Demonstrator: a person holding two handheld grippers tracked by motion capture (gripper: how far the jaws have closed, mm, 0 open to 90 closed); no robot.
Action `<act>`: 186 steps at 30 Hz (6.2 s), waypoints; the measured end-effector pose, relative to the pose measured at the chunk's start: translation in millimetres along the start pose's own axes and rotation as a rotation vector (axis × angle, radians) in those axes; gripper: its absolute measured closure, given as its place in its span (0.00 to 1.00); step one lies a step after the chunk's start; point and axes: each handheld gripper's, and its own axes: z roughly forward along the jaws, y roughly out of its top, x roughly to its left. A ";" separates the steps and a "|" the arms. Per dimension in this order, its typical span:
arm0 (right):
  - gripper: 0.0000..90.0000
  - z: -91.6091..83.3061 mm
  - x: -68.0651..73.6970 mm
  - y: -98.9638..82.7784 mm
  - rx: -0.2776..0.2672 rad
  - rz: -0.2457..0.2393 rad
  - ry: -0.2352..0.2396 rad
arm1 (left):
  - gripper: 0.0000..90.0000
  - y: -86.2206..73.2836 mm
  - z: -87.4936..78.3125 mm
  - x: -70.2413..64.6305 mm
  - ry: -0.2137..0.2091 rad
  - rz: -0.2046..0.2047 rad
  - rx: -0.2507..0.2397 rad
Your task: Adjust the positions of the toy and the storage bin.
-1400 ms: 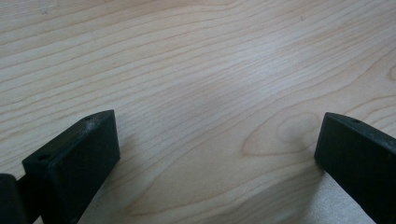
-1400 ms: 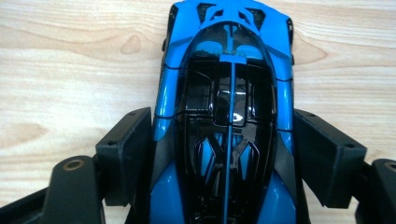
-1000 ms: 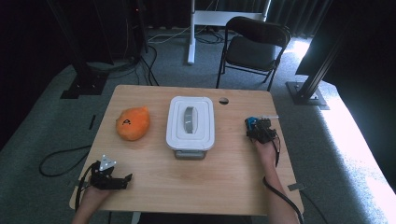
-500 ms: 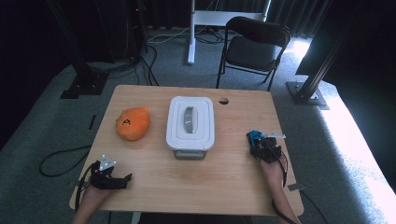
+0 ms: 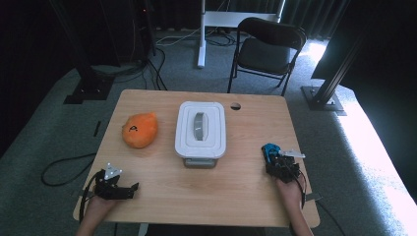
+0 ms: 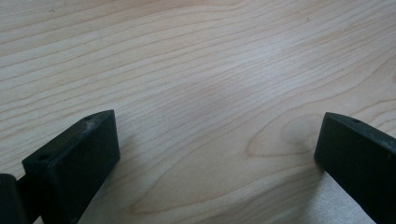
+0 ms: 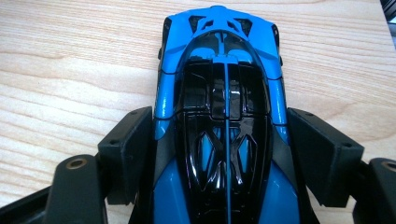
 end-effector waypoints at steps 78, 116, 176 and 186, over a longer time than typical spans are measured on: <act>0.28 -7.2 -26.7 47.5 0.054 -0.018 0.015 | 0.00 -0.2 0.0 0.3 -0.003 0.002 -0.002; 0.22 -28.8 -56.6 -30.4 0.079 0.064 -0.012 | 0.00 -0.2 -0.1 0.3 -0.003 0.002 -0.001; 0.14 -29.6 41.3 -38.5 -0.119 -0.209 0.307 | 0.00 -0.3 -2.9 -0.2 -0.035 0.016 0.011; 0.15 -23.3 45.0 -41.3 -0.082 -0.247 0.289 | 0.00 7.0 -3.0 2.2 -0.077 -0.006 0.024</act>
